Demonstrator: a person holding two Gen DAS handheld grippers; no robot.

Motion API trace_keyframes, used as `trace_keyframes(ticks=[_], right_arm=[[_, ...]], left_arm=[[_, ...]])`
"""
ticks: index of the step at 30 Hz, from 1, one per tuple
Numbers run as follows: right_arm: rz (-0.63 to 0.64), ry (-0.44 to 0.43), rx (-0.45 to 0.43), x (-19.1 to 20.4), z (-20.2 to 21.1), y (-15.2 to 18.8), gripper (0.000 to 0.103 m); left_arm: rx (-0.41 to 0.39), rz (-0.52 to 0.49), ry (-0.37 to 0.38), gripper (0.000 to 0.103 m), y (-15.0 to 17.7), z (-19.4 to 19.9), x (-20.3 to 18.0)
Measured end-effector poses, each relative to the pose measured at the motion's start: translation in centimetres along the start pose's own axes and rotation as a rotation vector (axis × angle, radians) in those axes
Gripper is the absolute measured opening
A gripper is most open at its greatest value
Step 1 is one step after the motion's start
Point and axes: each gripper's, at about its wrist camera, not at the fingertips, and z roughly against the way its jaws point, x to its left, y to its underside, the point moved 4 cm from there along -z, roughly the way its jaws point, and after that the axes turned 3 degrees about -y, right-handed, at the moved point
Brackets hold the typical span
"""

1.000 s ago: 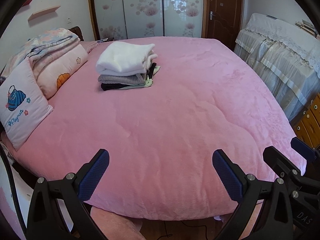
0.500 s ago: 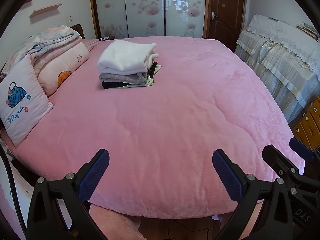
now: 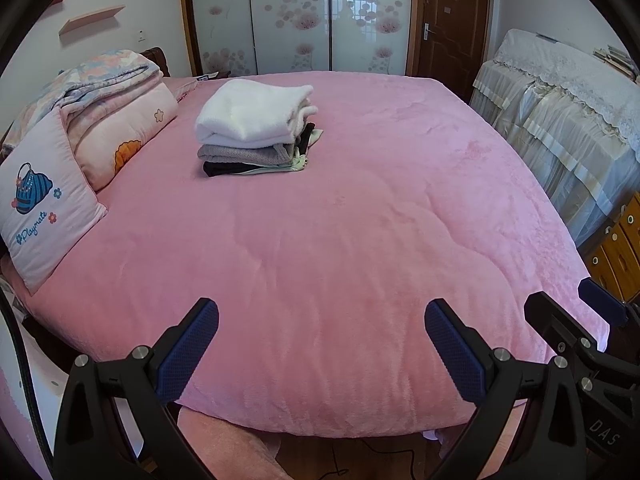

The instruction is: Fold large clothes

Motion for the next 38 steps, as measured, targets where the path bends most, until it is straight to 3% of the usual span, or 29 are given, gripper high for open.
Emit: trace_keyframes(ticks=[38], right_arm=[[-0.015, 0.009, -0.002, -0.4, -0.4, 0.0, 0.088]], left_arm=[[0.019, 0.018, 0.026, 0.102, -0.7, -1.5, 0.5]])
